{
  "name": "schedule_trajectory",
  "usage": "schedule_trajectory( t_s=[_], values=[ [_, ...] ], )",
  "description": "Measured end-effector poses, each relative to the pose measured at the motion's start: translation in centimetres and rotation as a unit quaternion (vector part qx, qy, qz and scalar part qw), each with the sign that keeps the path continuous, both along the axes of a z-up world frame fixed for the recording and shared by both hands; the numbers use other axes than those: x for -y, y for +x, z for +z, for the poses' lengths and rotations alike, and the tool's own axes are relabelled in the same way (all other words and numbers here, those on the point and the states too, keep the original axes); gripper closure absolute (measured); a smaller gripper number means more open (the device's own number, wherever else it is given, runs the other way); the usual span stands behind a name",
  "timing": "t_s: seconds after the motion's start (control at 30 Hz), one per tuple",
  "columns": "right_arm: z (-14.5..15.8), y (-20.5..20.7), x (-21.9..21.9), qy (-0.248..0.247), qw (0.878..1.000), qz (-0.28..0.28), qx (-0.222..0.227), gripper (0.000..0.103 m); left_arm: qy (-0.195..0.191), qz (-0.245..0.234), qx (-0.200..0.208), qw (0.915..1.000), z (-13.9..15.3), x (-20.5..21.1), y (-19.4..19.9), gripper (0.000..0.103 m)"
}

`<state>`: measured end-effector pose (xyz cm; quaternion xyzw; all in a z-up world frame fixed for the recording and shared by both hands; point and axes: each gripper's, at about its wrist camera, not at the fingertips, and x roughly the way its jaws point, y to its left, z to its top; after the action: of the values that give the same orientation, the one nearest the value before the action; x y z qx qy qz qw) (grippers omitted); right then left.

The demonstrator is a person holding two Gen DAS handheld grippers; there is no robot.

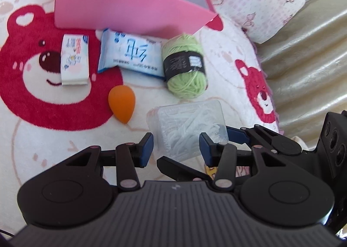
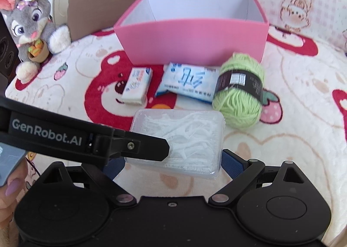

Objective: Organize objects
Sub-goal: 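Lift the floss-pick box with the left gripper toward the pink box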

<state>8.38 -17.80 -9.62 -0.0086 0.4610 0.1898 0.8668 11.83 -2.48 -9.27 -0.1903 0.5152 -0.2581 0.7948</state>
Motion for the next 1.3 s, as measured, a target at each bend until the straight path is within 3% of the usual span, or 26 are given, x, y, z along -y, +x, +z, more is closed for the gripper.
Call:
schedule_trajectory(
  t_s=[0.4, 0.8, 1.3],
  values=[
    [4.3, -0.9, 0.1, 0.029, 0.999, 0.001, 0.023, 0.006, 0.008, -0.019, 0.044, 0.9988, 5.0, -0.6, -1.4, 0.058],
    [9.2, -0.2, -1.0, 0.049, 0.996, 0.014, 0.072, 0.006, 0.021, 0.005, 0.085, 0.9962, 11.1, -2.0, -1.2, 0.058],
    [12.7, 6.2, -2.4, 0.055, 0.992, 0.027, 0.107, 0.006, 0.045, 0.034, 0.118, 0.9914, 15.6, -2.7, 4.4, 0.057]
  ],
)
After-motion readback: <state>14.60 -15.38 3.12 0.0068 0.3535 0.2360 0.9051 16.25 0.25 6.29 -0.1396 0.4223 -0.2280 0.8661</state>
